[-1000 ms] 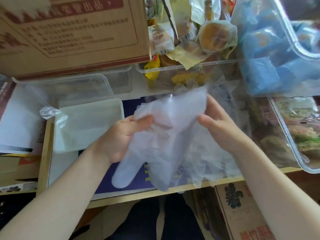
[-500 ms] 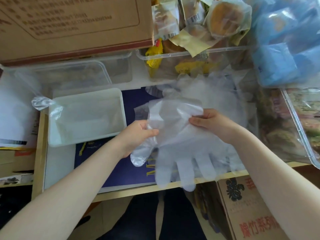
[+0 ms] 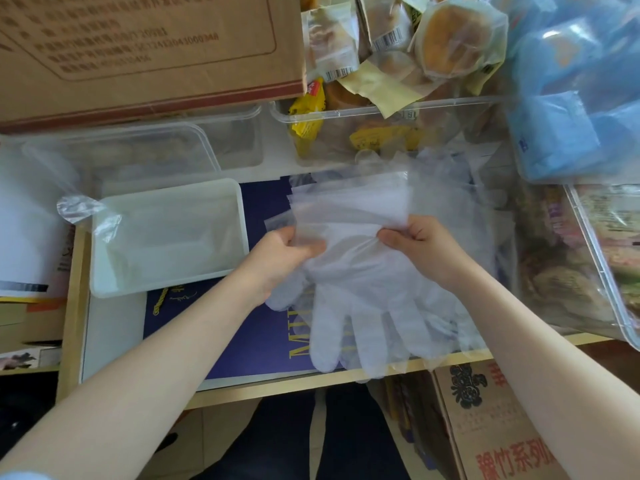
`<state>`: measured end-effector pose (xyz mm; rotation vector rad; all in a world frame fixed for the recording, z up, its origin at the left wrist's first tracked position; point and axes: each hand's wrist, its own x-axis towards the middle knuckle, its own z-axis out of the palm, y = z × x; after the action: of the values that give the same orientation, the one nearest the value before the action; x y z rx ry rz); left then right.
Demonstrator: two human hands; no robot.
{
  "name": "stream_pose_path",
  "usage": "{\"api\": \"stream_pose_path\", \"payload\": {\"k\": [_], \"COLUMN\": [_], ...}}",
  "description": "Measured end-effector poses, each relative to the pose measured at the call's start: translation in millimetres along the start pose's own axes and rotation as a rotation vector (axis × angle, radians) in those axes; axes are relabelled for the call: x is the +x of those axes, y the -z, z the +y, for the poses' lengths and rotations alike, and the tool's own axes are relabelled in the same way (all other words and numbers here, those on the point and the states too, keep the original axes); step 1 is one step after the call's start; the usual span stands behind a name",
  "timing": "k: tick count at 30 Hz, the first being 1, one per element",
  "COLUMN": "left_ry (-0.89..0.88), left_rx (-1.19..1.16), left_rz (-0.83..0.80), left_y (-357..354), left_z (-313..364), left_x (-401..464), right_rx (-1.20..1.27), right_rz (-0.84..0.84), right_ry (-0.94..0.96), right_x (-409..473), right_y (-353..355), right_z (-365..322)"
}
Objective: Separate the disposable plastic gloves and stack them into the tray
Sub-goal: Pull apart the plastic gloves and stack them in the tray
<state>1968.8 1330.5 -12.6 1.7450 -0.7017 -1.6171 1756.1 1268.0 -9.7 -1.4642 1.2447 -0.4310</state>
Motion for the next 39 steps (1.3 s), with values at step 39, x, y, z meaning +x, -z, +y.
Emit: {"api": "stream_pose_path", "payload": {"k": [39], "left_ry": [-0.552], "left_rx": [-0.105], "left_rz": [0.027], "left_y": [-1.0], "left_z": [20.2], "left_x": [-13.1], "right_rx": [0.761], "right_rz": [-0.115], "right_ry": [-0.214], "right_x": [-13.0], "right_y": [20.4], "right_z": [0.3]}}
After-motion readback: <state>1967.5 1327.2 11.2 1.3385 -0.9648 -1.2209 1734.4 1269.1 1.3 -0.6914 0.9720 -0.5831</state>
